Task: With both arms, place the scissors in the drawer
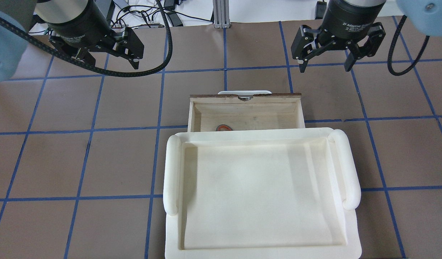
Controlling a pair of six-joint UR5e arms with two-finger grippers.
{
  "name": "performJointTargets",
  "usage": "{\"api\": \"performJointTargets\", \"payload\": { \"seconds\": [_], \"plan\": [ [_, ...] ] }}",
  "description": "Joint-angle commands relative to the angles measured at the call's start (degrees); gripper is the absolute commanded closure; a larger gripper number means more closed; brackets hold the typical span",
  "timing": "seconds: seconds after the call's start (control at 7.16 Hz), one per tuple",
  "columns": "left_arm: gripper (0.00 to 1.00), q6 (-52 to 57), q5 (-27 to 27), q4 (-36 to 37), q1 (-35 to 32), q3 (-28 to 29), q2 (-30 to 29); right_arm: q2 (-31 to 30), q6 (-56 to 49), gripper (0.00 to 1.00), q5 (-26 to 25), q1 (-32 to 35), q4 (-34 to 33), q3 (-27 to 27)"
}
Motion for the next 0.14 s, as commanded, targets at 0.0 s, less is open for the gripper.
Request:
{"api": "performJointTargets", "payload": {
  "seconds": [0.0],
  "plan": [
    [0.0, 0.0, 0.0, -0.2, 0.0, 0.0, 0.1, 0.0, 0.0, 0.0, 0.0, 0.0, 0.2, 0.0]
  ]
}}
